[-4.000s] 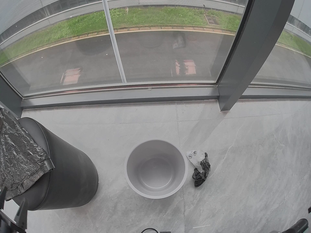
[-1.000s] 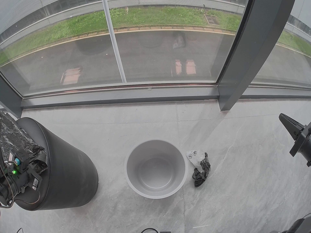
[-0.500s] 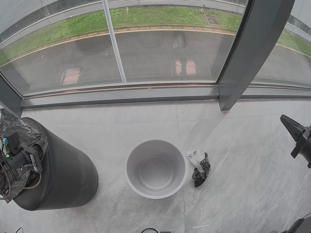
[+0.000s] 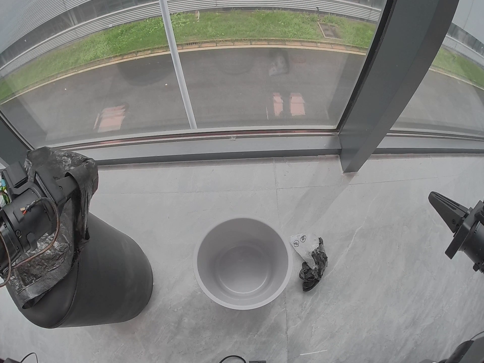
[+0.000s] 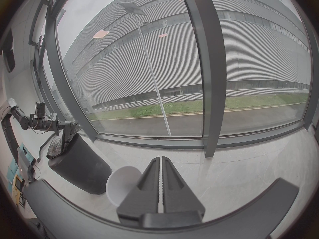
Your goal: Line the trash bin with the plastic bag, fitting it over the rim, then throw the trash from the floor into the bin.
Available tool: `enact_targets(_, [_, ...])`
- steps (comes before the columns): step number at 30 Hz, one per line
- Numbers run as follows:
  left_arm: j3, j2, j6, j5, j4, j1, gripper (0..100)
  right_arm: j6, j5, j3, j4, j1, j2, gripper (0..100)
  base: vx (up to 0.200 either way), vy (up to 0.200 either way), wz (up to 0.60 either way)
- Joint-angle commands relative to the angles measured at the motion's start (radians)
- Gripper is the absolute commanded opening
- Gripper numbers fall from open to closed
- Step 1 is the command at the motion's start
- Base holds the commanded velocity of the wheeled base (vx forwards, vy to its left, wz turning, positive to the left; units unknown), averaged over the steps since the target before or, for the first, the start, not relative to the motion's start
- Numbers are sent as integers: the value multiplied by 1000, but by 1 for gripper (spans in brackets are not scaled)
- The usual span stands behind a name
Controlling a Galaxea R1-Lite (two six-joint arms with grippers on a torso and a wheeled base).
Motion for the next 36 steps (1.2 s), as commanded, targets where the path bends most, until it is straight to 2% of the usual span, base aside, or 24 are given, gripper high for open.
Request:
enact_targets(1, [-56, 64, -53, -14, -13, -133, 0, 1, -7, 20, 5, 59, 12, 0, 0, 0, 0])
enact_targets(3, [-99, 74, -57, -3, -13, -208, 0, 2, -47, 20, 13, 110, 28, 0, 0, 0, 0])
enact_targets(4, [-106, 76, -57, 0, -13, -218, 0, 2, -54, 20, 13, 114, 33, 0, 0, 0, 0])
enact_targets(5, [-151, 94, -55, 24, -12, -264, 0, 5, -124, 18, 4, 159, 67, 0, 0, 0, 0])
enact_targets(7, [-214, 116, -49, 64, -7, -317, 0, 5, -217, 15, -2, 225, 131, 0, 0, 0, 0])
enact_targets(8, [-218, 119, -49, 67, -6, -322, 0, 5, -222, 15, -2, 229, 136, 0, 0, 0, 0])
enact_targets(9, [-277, 136, -38, 84, 19, -351, 0, 1, -252, 13, -12, 283, 203, 0, 0, 0, 0])
enact_targets(11, [-277, 136, -38, 84, 19, -351, 0, 1, -252, 13, -12, 283, 203, 0, 0, 0, 0])
enact_targets(12, [-366, 153, -23, 86, 92, -376, 0, -4, -268, -20, -44, 343, 308, 0, 0, 0, 0])
enact_targets(15, [-458, 173, -23, 79, 161, -397, 0, -15, -323, -117, -77, 407, 430, 0, 0, 0, 0])
enact_targets(22, [-547, 185, -21, 75, 178, -431, 0, -30, -370, -270, -85, 489, 579, 0, 0, 0, 0])
enact_targets(25, [-559, 186, -21, 75, 178, -442, 0, -68, -395, -298, -87, 507, 613, 0, 0, 0, 0])
enact_targets(26, [-570, 189, -21, 73, 178, -448, 0, -107, -410, -319, -87, 525, 639, 0, 0, 0, 0])
enact_targets(27, [-576, 193, -21, 73, 178, -451, 0, -119, -410, -332, -88, 536, 653, 100, 0, 0, 0])
enact_targets(32, [-602, 199, -21, 75, 178, -468, 0, -125, -412, -413, -88, 596, 722, 100, 0, 0, 0])
enact_targets(36, [-603, 194, -21, 75, 178, -471, 0, -124, -412, -485, -88, 601, 779, 100, 0, 0, 0])
